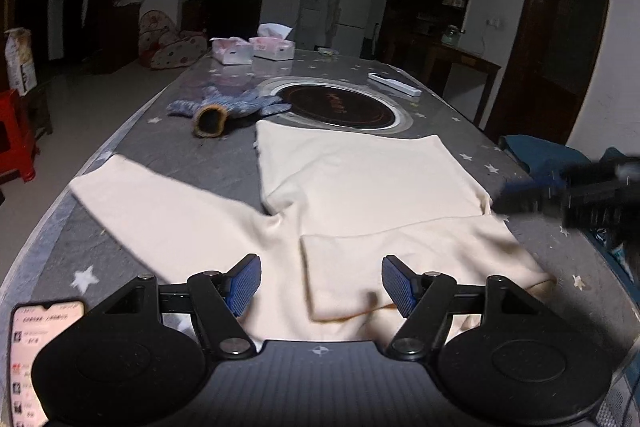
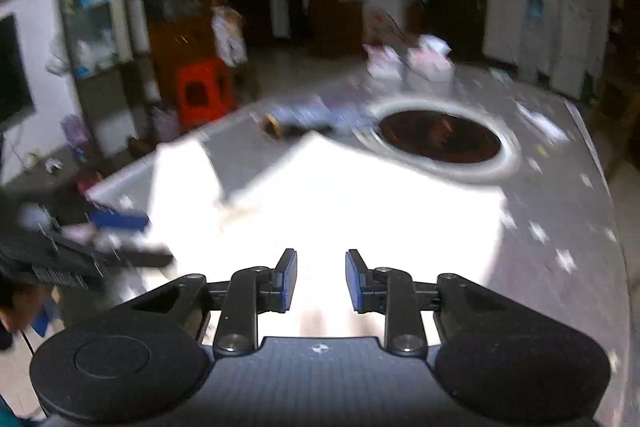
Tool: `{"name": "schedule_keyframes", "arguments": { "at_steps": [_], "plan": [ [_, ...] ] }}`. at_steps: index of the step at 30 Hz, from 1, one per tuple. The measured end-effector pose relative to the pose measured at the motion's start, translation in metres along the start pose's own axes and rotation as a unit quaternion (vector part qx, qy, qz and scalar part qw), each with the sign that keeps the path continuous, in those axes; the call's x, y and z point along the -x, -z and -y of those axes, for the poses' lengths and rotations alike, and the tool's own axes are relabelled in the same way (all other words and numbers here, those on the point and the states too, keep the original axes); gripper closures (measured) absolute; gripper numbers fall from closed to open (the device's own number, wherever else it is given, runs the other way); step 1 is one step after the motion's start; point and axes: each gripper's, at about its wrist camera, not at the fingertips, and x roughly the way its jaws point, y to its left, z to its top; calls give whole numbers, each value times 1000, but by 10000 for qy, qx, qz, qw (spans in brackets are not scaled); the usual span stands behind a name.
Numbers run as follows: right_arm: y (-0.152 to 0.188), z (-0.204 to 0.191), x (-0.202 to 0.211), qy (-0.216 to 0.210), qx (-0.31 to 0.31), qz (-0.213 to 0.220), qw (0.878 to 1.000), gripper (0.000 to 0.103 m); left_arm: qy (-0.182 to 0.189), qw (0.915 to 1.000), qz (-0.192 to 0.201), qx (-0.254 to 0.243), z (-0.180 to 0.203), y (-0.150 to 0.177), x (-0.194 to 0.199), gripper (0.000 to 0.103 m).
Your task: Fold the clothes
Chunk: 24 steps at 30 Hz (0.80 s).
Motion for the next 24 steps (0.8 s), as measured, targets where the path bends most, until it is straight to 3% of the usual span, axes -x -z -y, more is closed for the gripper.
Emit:
{"name": "schedule_keyframes", "arguments": {
  "at_steps": [2, 4, 5, 7, 10, 13, 18, 24],
  "plan": [
    [15, 7, -3, 75, -25, -216, 9997, 77, 17, 9999, -41, -92, 3, -1, -8, 37],
    [28, 11, -8, 110, -45, -408, 9991, 77, 28, 9998, -95, -184, 6, -2, -15, 47],
    [33, 12, -11, 126, -57, -495, 9987, 77, 33, 9997, -122, -230, 7, -2, -19, 48],
    [41, 14, -16, 181, -58, -620, 9979, 78, 44, 9993, -177, -322, 9, -3, -27, 63],
    [47, 17, -16, 294, -12, -703, 9971, 78, 12, 9984, -248, -513, 13, -3, -39, 70],
    [51, 23, -11, 373, -69, -815, 9960, 78, -188, 9969, -310, -697, 13, -2, -51, 70],
    [47, 19, -4, 498, 174, -833, 9951, 78, -407, 9981, -237, -401, 1, -10, -48, 68],
    [30, 12, -10, 371, 248, -417, 9981, 78, -670, 9976, -150, -46, -13, -19, -45, 65]
  ]
}}
